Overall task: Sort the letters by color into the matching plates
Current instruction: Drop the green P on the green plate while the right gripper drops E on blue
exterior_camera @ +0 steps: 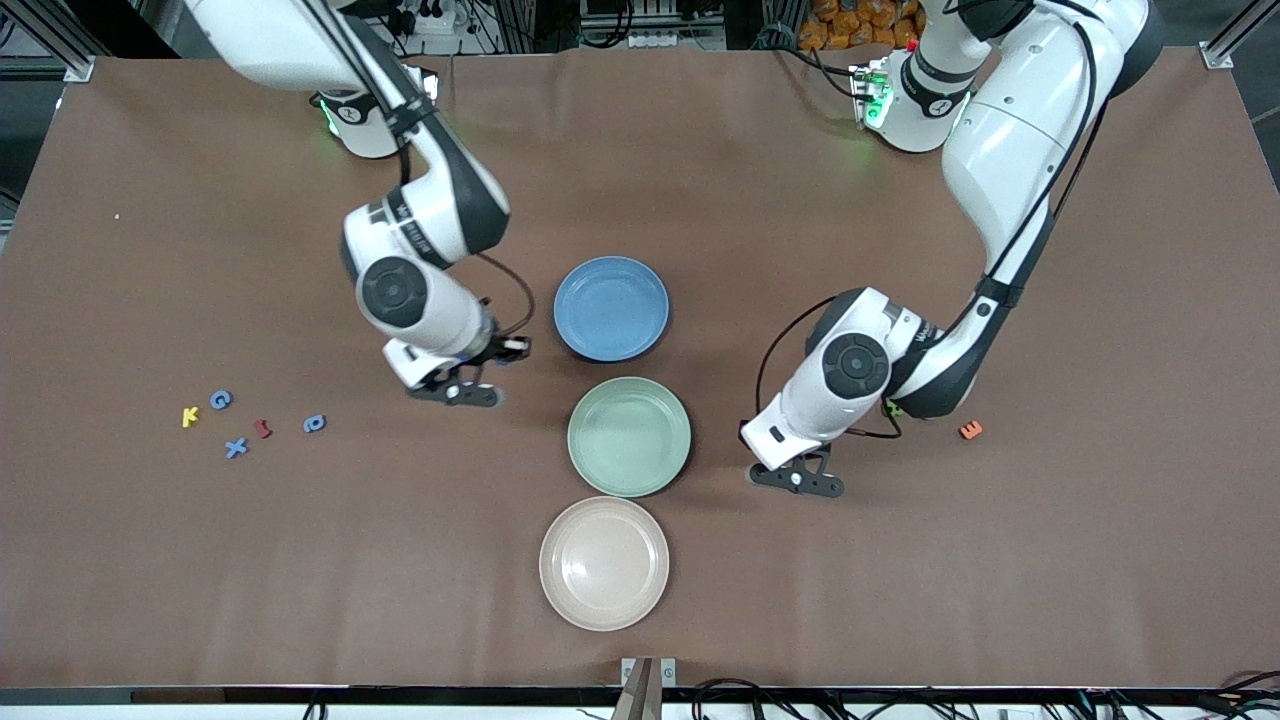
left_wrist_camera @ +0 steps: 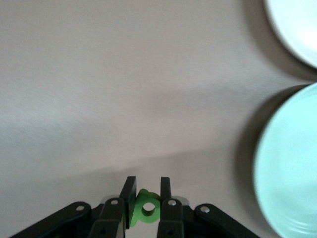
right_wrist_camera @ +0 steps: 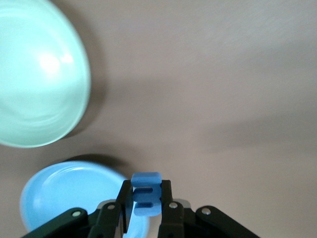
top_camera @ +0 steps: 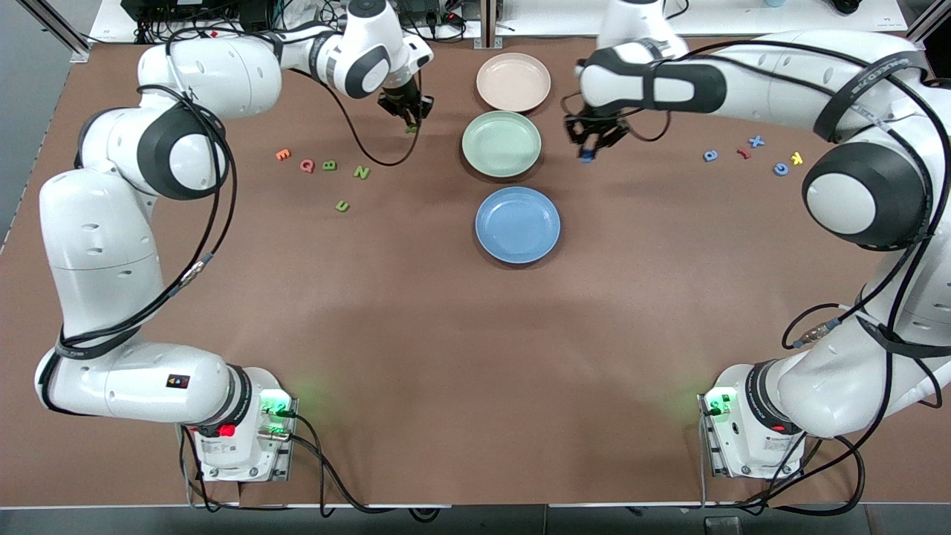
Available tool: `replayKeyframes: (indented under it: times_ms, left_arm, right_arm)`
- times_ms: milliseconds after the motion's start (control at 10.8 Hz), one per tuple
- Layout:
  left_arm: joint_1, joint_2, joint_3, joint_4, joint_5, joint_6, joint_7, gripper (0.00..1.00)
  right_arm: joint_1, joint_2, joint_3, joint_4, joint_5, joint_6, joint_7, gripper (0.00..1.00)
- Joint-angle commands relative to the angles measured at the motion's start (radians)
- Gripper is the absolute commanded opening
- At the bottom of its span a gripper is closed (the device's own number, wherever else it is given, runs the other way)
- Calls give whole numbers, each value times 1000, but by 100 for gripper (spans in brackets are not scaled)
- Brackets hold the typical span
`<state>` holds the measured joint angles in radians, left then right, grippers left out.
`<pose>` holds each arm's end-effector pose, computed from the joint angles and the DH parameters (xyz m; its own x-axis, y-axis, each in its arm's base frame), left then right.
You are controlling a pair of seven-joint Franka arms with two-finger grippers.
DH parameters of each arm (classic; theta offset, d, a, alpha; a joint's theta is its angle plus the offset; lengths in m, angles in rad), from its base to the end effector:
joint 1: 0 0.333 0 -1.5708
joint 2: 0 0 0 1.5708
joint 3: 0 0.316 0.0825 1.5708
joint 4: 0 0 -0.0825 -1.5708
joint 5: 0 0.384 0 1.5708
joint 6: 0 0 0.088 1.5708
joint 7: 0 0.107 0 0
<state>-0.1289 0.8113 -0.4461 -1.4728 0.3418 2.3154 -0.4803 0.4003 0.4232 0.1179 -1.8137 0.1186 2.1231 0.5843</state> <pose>0.6462 -0.3368 0.2387 0.9823 -0.1663 0.0865 -0.1742 -0.9802 0.0942 0.5501 0.3141 0.3007 0.9753 -0.1344 -0.1752 -0.1457 -0.9879 -0.0533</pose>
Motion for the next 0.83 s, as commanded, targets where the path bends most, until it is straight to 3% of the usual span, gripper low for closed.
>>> replayKeyframes:
  times_ms: [0,462,647,740]
  left_arm:
    - [-29,-14,-14,-3,23,7,-121,0]
    - [-115,-3,-17,3,20,125,-291,0]
    - [-146,0,-16,3,20,171,-351,0]
    - [-152,5,-16,3,20,192,-362,0]
  right_arm:
    - [28,0,95,-47,32,133,182,0]
    - [89,9,155,-208,-5,312,310,0]
    - [117,22,164,-223,-14,327,370,0]
    - [117,25,177,-223,-13,325,396,48]
